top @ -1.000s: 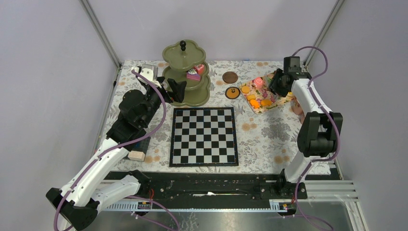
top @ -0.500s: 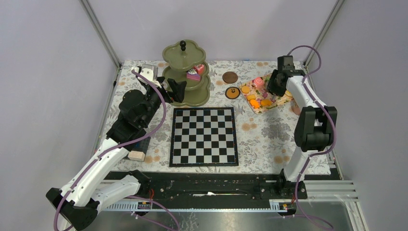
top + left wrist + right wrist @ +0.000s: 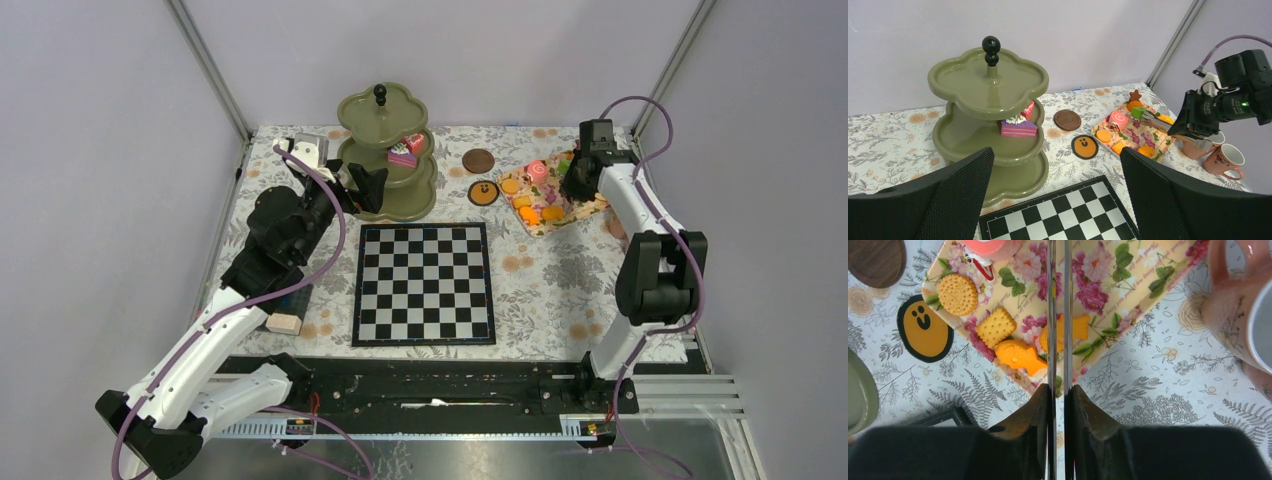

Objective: Serve the afternoon tea

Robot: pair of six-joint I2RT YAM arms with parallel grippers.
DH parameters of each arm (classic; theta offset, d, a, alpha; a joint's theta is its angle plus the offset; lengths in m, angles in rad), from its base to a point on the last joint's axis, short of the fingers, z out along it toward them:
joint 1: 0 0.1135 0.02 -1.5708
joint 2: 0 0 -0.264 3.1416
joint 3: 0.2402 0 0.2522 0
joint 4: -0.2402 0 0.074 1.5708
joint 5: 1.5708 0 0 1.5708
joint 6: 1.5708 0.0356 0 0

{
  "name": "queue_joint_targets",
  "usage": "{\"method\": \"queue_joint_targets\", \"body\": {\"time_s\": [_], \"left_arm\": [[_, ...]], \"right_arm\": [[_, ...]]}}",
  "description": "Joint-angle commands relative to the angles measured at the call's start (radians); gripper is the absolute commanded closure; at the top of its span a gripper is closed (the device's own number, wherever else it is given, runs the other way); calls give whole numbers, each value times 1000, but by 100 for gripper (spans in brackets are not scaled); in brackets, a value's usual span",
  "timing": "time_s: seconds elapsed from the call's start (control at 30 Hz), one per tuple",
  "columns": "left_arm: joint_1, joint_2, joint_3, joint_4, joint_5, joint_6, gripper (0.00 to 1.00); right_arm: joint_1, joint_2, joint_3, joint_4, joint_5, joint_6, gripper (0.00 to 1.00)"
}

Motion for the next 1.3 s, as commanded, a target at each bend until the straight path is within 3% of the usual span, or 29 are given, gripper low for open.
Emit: {"method": "queue_joint_targets", "body": {"time_s": [0.0,0.23,0.37,0.47,0.63,0.73,0.9,1.27], "left_arm": [[-3,6,3,44,16,-6,1],[-3,14,4,44,24,-11,1],[-3,19,5,44,33,-15,1],[-3,24,6,44,37,-18,1],[-3,25,5,44,36,-19,1],[-3,25,6,45,36,-20,1],[-3,26,4,44,35,-19,1],[-3,30,6,42,28,-15,1]], "right_arm": [[6,-131,-44,17,15,-2,85],[6,-285,-174,-7,-104,37,87],[2,-380,-248,-8,-302,114,87],[-57,-425,-317,43,-544,231,87],[-146,-478,-490,280,-874,492,87],[-188,-486,-642,597,-1030,752,87],[-250,-440,-793,995,-1108,1076,86],[-338,-365,-893,1152,-1079,1195,83]]}}
